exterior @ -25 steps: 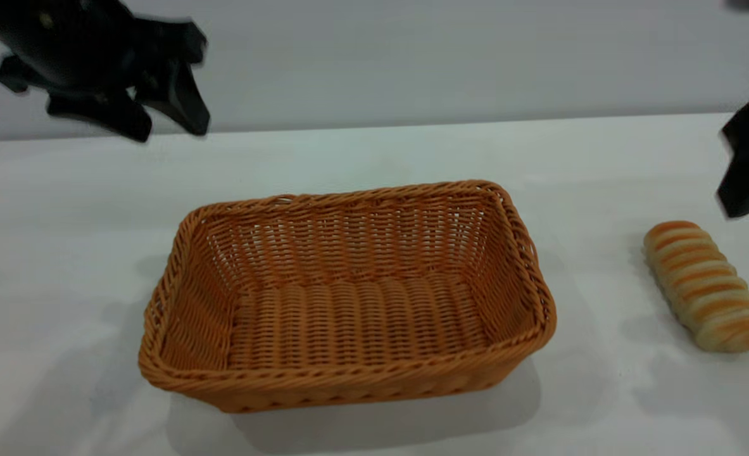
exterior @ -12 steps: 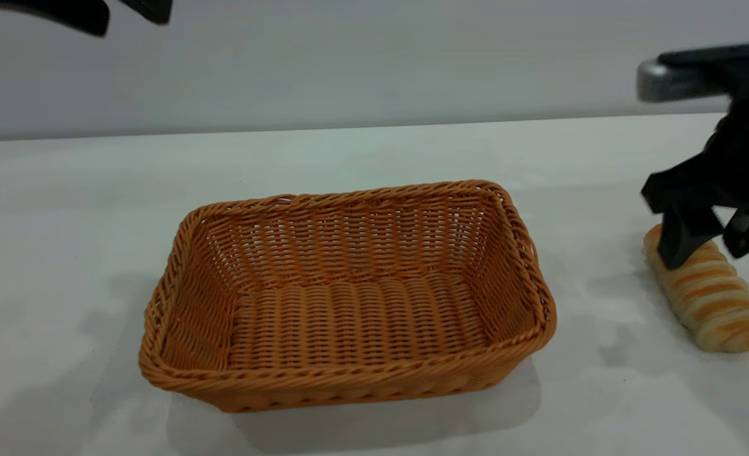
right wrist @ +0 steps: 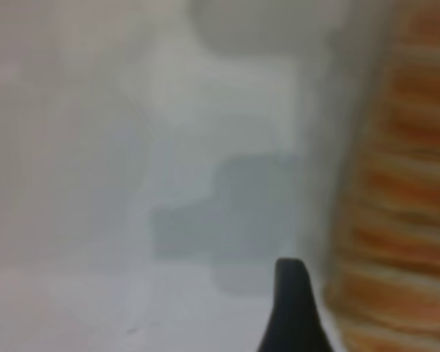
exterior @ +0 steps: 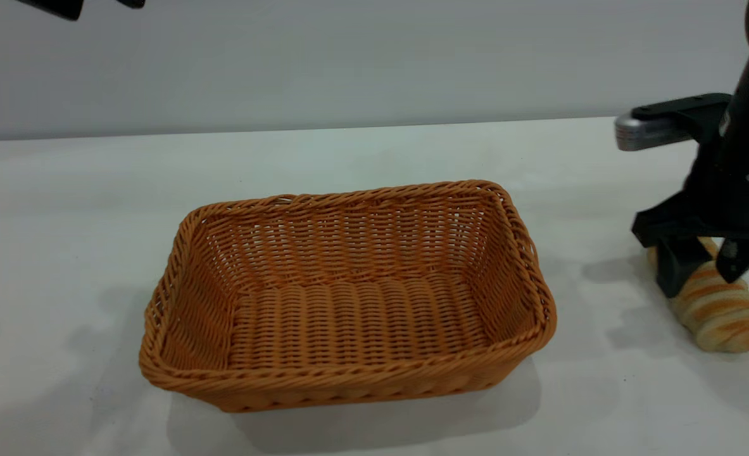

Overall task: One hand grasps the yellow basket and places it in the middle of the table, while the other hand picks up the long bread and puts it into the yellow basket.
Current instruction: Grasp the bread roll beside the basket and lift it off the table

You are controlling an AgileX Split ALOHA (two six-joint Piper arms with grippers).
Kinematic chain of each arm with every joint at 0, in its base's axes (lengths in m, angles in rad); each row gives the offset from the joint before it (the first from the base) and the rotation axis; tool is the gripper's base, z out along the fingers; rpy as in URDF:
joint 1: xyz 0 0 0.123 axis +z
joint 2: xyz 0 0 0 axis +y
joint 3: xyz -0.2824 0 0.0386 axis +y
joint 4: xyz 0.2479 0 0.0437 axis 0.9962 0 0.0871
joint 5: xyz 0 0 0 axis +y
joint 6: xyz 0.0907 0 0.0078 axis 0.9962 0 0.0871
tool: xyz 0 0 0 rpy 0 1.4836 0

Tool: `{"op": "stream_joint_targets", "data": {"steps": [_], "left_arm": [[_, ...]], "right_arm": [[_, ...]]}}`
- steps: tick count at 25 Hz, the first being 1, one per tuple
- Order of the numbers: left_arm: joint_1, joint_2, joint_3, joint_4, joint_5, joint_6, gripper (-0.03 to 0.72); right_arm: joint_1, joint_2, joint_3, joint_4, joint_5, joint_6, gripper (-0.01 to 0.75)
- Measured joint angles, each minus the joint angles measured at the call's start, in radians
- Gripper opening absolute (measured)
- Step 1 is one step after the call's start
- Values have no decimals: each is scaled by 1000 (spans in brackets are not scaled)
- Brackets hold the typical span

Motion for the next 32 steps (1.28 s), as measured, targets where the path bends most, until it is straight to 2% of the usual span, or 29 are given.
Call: {"op": "stream_joint_targets", "data": {"steps": [4, 12, 14, 17, 23, 32], "left_arm": [[0, 0, 0, 0, 17, 7, 561], [0, -1, 0, 0, 25, 18, 561], [0, -8, 0, 0, 27, 18, 561], [0, -30, 0, 0, 27, 19, 561], [0, -82, 0, 0, 27, 22, 561], [0, -97, 0, 4, 35, 24, 561]], "right_arm": [[-38, 26, -3, -3, 1, 3, 589], [-43, 84, -22, -3, -17, 3, 559], [-43, 101, -34, -4, -7, 3, 519], [-43, 111, -45, -5, 0, 3, 419], [-43, 115, -64, -37, 34, 2, 76], [-40, 51, -103, -53, 149, 2, 57]]}}
